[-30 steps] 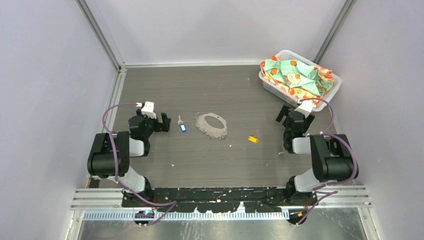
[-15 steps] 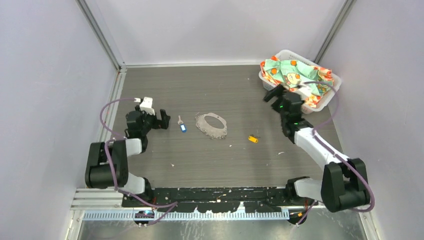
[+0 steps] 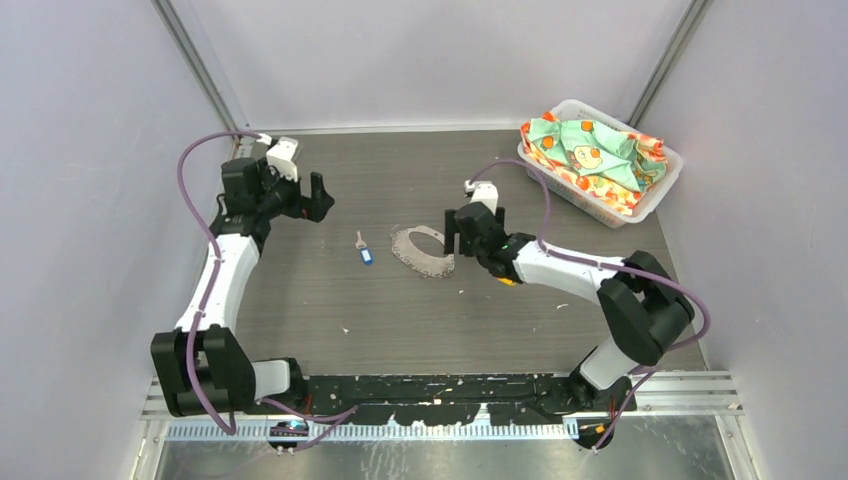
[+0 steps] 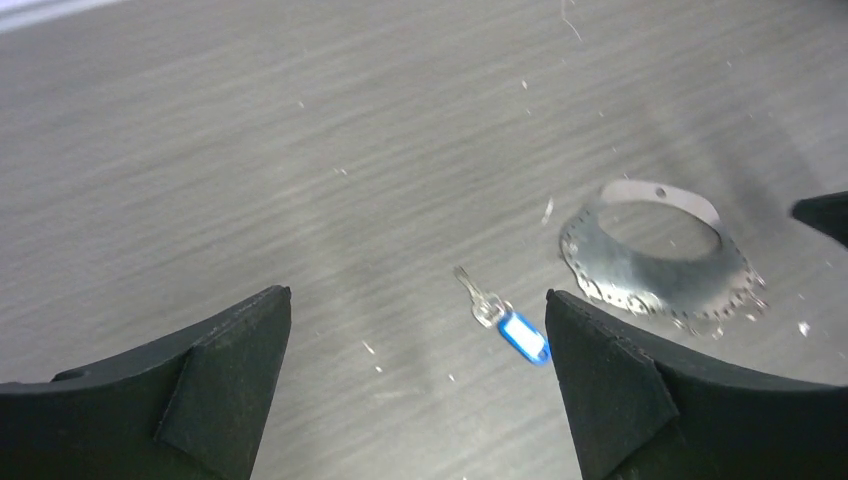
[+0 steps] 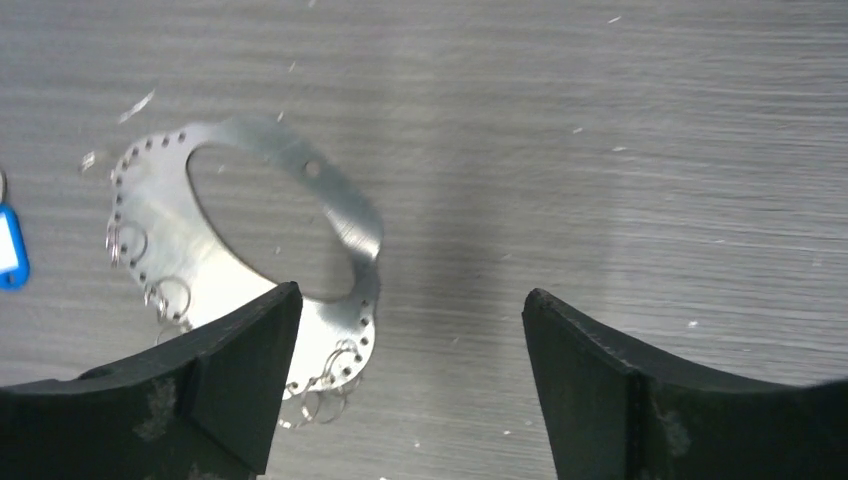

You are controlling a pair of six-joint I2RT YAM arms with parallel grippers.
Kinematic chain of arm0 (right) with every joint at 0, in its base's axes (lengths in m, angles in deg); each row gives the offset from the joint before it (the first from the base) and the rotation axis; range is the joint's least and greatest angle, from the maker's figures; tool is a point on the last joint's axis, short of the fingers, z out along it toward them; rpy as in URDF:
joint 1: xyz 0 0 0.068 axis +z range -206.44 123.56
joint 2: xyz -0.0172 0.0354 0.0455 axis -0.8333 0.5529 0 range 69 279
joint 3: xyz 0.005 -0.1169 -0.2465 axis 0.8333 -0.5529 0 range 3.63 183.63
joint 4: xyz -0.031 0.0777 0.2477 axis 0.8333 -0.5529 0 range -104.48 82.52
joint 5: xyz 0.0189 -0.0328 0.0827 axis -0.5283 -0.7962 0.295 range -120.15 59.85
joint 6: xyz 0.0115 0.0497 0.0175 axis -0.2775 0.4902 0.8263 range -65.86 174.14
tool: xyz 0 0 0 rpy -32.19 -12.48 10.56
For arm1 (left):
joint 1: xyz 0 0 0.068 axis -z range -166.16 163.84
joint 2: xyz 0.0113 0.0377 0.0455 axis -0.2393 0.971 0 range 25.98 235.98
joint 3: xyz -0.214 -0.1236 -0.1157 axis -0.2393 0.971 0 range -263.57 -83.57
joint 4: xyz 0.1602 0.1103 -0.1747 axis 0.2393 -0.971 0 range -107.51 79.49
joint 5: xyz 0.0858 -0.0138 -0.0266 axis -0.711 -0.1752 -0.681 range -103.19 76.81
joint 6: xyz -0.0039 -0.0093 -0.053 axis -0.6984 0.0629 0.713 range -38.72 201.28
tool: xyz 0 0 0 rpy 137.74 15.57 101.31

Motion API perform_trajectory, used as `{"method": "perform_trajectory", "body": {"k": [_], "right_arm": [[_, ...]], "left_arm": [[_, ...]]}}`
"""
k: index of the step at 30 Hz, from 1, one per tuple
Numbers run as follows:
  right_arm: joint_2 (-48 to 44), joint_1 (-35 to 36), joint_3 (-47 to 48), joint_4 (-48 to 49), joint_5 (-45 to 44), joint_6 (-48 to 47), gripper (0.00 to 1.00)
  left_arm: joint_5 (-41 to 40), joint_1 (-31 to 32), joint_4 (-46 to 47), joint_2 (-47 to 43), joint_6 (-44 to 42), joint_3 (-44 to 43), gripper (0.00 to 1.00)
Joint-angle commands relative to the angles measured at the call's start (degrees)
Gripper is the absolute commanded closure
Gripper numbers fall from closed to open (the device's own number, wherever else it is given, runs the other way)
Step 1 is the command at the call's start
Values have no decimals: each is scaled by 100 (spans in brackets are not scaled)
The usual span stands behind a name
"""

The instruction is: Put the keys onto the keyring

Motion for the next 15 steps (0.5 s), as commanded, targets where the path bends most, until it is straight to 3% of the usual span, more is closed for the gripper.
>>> {"method": "perform_trajectory", "body": {"k": [1, 9, 15], "right_arm": [[231, 419, 248, -109, -47, -153, 18], [685, 659, 277, -150, 145, -108, 34], [820, 669, 275, -108, 228, -126, 48]], "left_arm": [[491, -19, -1631, -284, -392, -337, 0], [487, -2, -2603, -167, -498, -904, 0], [542, 4, -2692, -157, -604, -888, 0]]}}
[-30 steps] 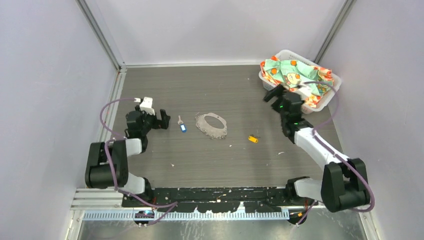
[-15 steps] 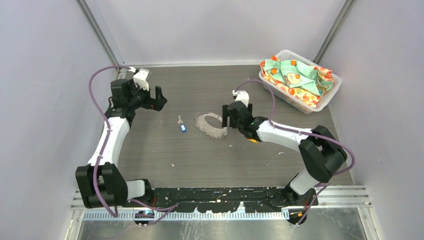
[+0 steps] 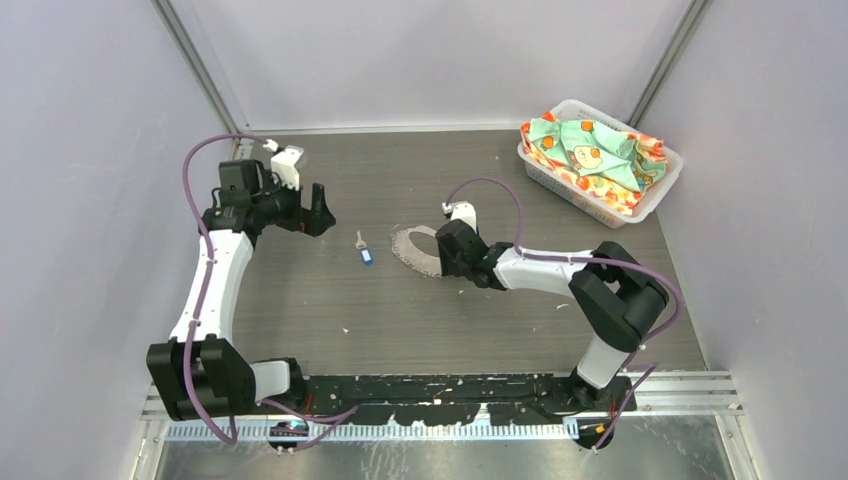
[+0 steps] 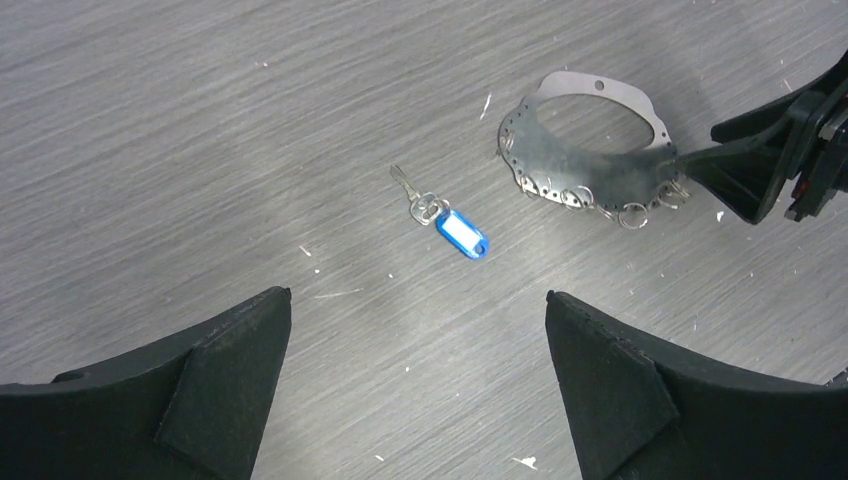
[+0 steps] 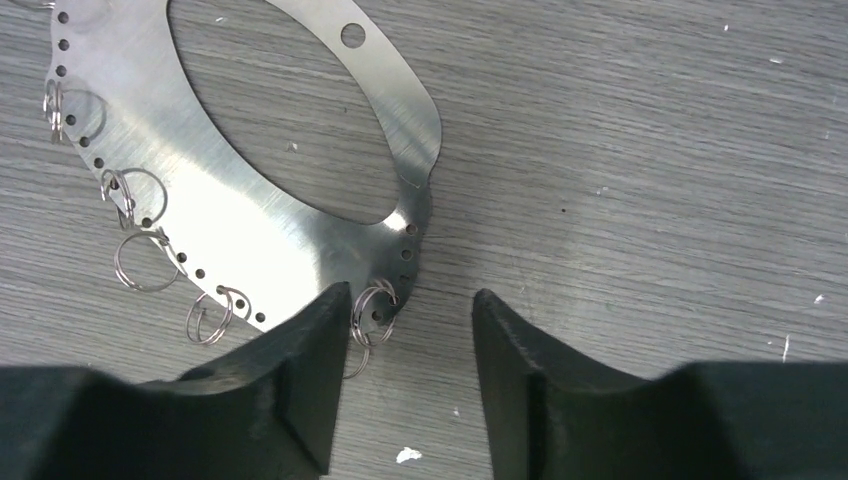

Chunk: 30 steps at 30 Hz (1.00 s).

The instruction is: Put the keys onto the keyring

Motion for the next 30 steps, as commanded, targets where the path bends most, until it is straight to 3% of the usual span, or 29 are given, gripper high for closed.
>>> {"method": "perform_trajectory", "body": {"k": [1, 10, 22, 30], "right_arm": [[44, 15, 222, 97, 33, -58, 51], [116, 52, 218, 111, 116, -76, 61], [147, 52, 198, 68, 176, -101, 99], [-645, 193, 534, -340, 706, -413, 99]], "left_arm": [[224, 7, -280, -21, -152, -135, 0], [325, 41, -272, -57, -156, -107, 0], [350, 50, -380, -187, -328, -67, 0], [1205, 127, -750, -548, -817, -108, 0]]}}
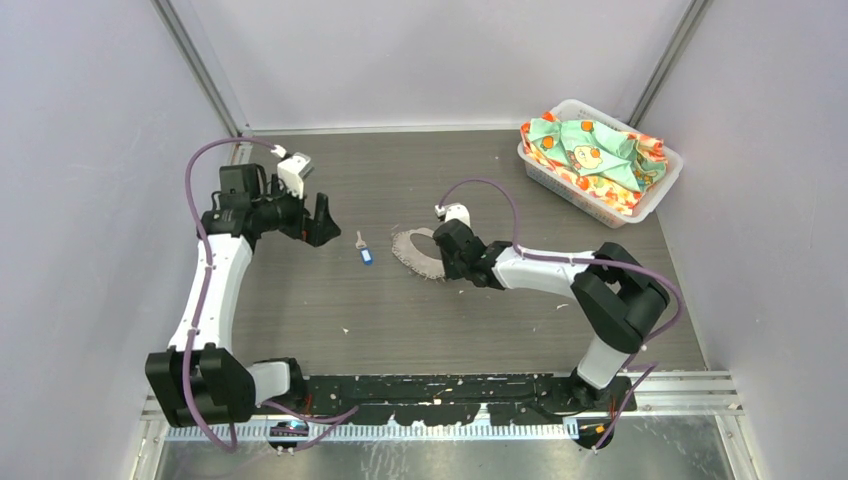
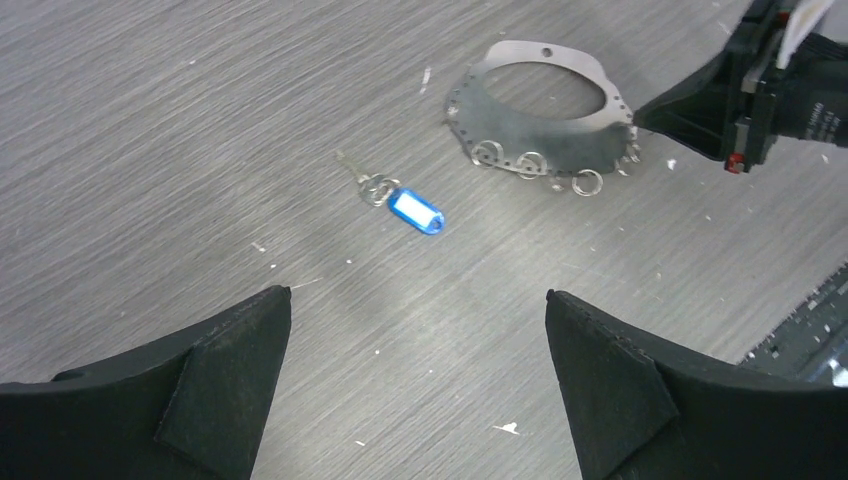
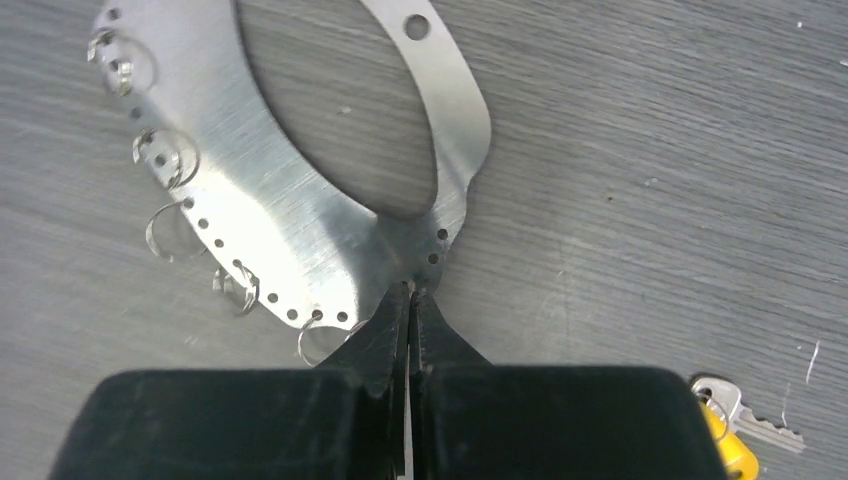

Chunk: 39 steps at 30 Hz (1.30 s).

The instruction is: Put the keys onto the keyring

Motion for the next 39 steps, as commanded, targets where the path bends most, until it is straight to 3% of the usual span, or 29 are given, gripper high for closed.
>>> {"method": "perform_trajectory", "body": {"k": [1, 5, 10, 19, 28, 39], "right_arm": [[-828, 144, 487, -216, 500, -292, 99], [-1306, 199, 794, -473, 1232, -461, 99], [-1690, 436, 1157, -875, 1708, -630, 99], [-2231, 1448, 1819, -1384, 2183, -1202, 99], [-2866, 1855, 1950, -1087, 3605, -1167, 99], [-2765, 2032, 2511, -1099, 4015, -1096, 99]], "left_arm": [[943, 60, -224, -544, -478, -64, 0], [1776, 86, -557, -844, -1064, -81, 0], [2157, 369, -1348, -873, -1737, -429, 1], [1845, 1780, -1510, -1622, -1829, -361, 17], [2370, 1977, -2656, -2270, -2180, -464, 34], [3265, 1979, -1449, -2805, -451, -367, 37]]}}
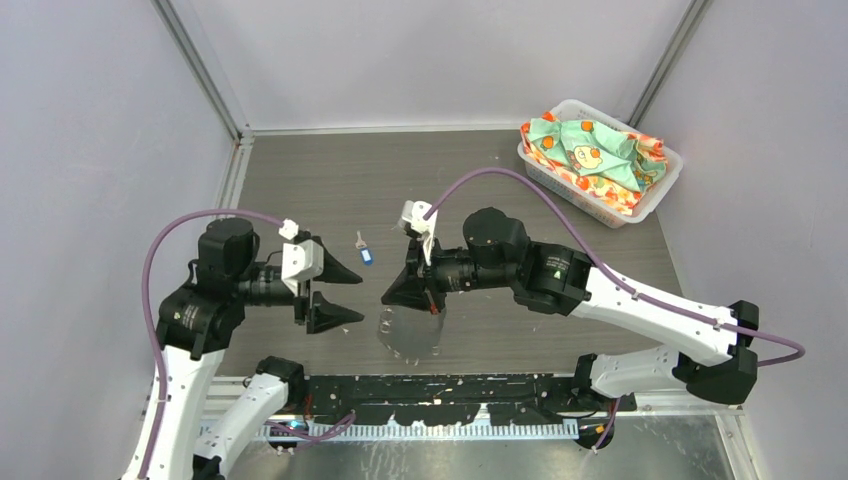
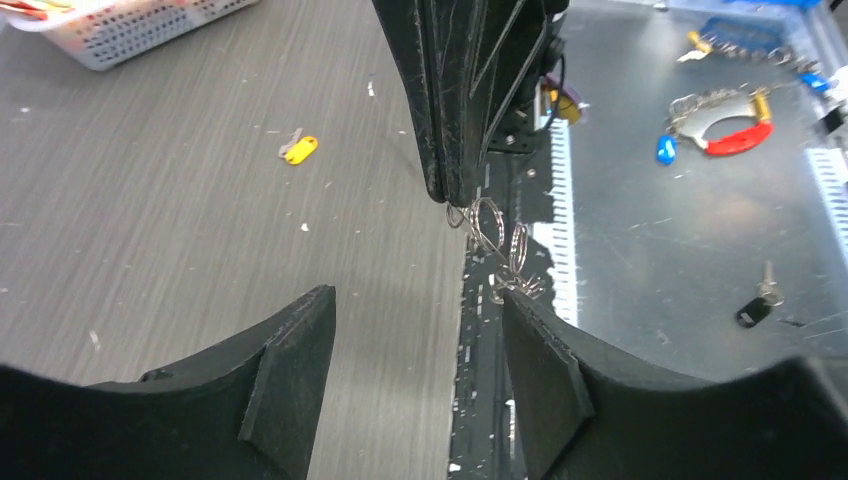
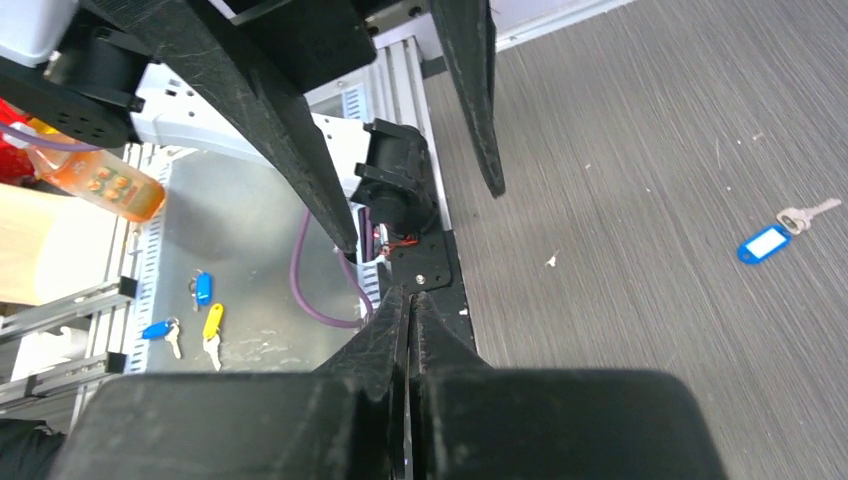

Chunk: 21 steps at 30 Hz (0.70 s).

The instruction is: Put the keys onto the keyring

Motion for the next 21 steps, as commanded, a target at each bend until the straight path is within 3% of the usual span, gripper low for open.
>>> {"method": "perform_trajectory", "body": {"k": [1, 7, 15, 21], "right_arm": [[23, 85, 436, 301, 209, 21, 99], [142, 224, 639, 282, 147, -50, 99], [276, 330, 793, 206, 112, -143, 99], [347, 384, 864, 262, 86, -171, 99]], "left_arm": [[595, 21, 556, 41, 773, -51, 38], [799, 27, 614, -17, 1012, 69, 46], [1043, 32, 790, -8, 1455, -21, 65], [1102, 36, 741, -32, 1569, 112, 67]]}}
